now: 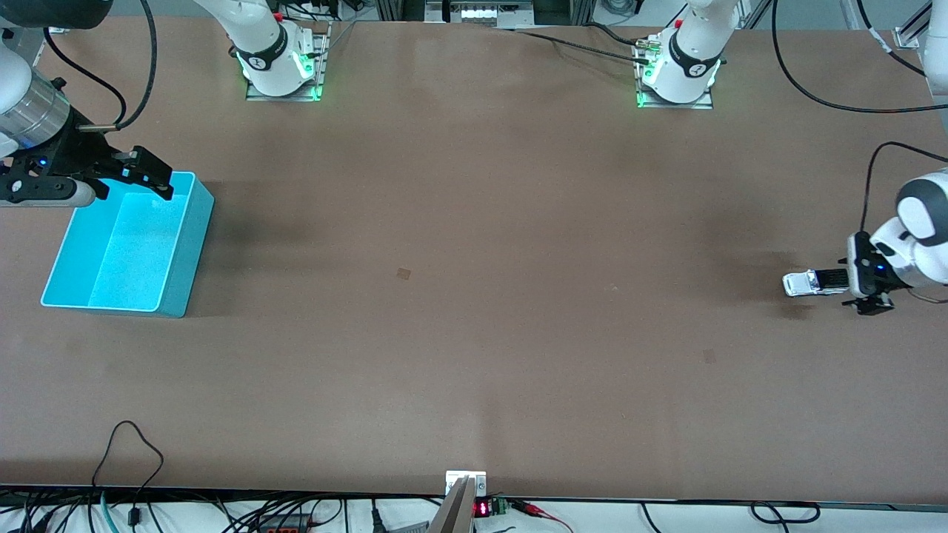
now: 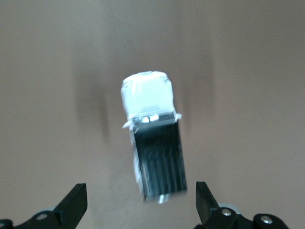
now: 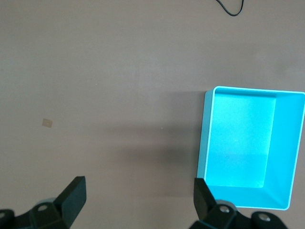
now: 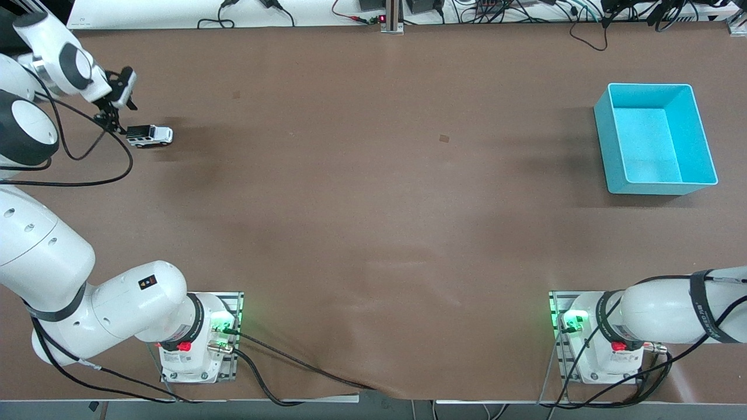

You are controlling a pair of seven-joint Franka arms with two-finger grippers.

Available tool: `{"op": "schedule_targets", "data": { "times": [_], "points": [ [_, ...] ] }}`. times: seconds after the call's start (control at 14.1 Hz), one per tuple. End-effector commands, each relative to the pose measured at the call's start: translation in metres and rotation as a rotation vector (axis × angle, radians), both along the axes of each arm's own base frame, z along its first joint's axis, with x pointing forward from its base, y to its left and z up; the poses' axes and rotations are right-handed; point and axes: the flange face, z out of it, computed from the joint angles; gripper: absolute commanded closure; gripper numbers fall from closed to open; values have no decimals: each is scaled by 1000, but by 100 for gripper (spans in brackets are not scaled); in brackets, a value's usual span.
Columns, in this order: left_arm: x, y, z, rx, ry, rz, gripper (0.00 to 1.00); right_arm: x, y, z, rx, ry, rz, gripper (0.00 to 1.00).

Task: Wind and store white jeep toy
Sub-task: 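Drag the jeep backward along the table with the left gripper, then open the left gripper and release the jeep onto the table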

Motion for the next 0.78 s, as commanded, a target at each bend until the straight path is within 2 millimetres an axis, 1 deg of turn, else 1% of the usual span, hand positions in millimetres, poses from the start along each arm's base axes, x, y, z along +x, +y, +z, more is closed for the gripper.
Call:
{"op": "schedule_targets", "data": {
  "times": [0.0, 0.07, 0.21, 0.28, 0.35, 0.43, 0.5, 0.71],
  "points": [
    [18, -17, 33, 15, 47, 62, 0, -2, 2, 4, -11, -10, 3, 0],
    [24, -36, 39, 18, 59, 83, 0, -2, 3, 4, -11, -9, 4, 0],
    [26, -58, 61, 44, 79, 206, 0, -2, 3, 4, -11, -9, 4, 0],
    [29, -76, 70, 50, 93, 246, 0, -2, 2, 4, -11, -9, 3, 0],
    [31, -91, 86, 67, 98, 311, 0, -2, 3, 4, -11, -9, 4, 0],
    [31, -105, 97, 85, 116, 378, 0, -2, 3, 4, -11, -9, 4, 0],
    [32, -121, 117, 108, 134, 454, 0, -2, 1, 4, -11, -9, 1, 0],
    [43, -169, 171, 125, 151, 605, 0, -2, 2, 4, -11, -10, 3, 0]
  ]
}}
